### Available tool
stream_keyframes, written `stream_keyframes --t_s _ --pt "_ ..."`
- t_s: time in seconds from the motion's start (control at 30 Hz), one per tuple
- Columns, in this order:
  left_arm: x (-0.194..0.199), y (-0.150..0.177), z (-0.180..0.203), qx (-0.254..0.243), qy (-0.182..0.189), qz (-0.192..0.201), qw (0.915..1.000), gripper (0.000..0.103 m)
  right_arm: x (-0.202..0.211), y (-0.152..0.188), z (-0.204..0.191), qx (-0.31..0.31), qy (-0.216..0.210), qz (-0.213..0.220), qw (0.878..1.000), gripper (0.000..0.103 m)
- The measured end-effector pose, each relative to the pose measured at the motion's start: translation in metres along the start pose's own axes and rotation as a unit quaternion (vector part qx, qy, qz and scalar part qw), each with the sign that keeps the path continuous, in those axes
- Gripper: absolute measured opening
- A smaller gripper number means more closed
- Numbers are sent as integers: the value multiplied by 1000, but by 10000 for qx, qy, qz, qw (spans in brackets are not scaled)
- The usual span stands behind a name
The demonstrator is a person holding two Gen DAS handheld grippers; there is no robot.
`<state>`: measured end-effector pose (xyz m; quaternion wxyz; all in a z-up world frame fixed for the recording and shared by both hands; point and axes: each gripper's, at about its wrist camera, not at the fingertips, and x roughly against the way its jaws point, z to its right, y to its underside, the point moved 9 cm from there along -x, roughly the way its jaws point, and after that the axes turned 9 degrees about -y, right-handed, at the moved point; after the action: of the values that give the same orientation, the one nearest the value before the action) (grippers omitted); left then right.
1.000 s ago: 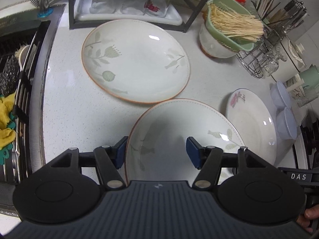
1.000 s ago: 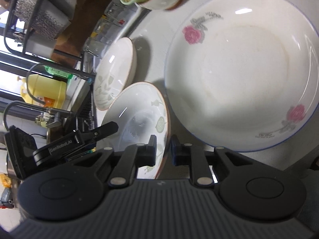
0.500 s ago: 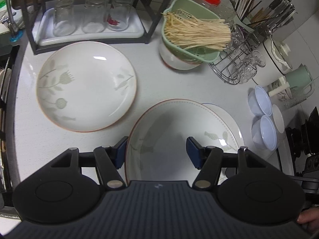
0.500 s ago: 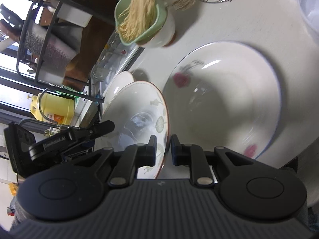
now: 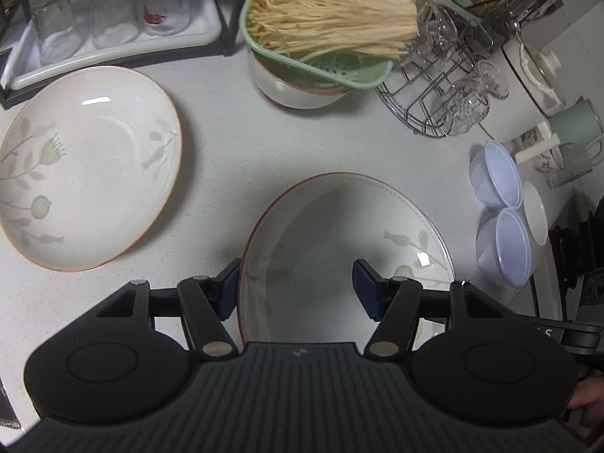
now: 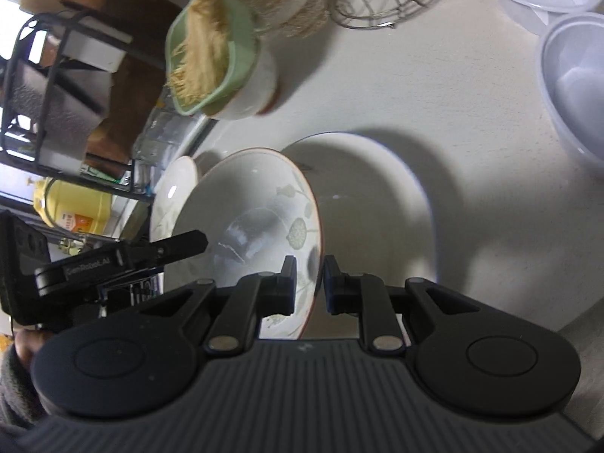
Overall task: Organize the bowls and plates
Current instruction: 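Lift the leaf plate with both grippers and lower it onto the rose plate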
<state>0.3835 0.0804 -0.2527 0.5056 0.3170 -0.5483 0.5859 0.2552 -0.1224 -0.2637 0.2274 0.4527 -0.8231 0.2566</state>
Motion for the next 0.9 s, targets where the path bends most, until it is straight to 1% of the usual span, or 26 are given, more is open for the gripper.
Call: stream_keyframes --t_s 0.1,0.3,0.47,0.57,0.67,0.77,0.83,0.9 --pt "-7 -1 7 -155 -172 -26 9997 66 -3 -3 9 14 35 -85 10000 18" --pt "-21 -4 16 -291 -420 -59 9987 66 -8 -8 20 48 92 -179 9998 18" --pt "-29 -2 22 -557 -650 -117 9963 66 -10 -10 25 120 86 -233 9996 18" --pt "-34 1 25 -693 -758 -123 9946 66 -13 -11 28 168 144 -269 9994 18" --pt "-36 2 25 -702 -767 -123 9945 66 -13 -12 31 188 142 -268 9994 18" --pt "-37 3 27 -732 -787 -134 9941 66 -11 -17 32 277 183 -203 9992 18" --pt "-39 4 30 -880 -915 -116 9918 66 -10 -19 32 364 234 -182 9989 18" --pt "-40 6 32 -995 -1064 -84 9893 66 -10 -18 29 582 355 -201 9975 18"
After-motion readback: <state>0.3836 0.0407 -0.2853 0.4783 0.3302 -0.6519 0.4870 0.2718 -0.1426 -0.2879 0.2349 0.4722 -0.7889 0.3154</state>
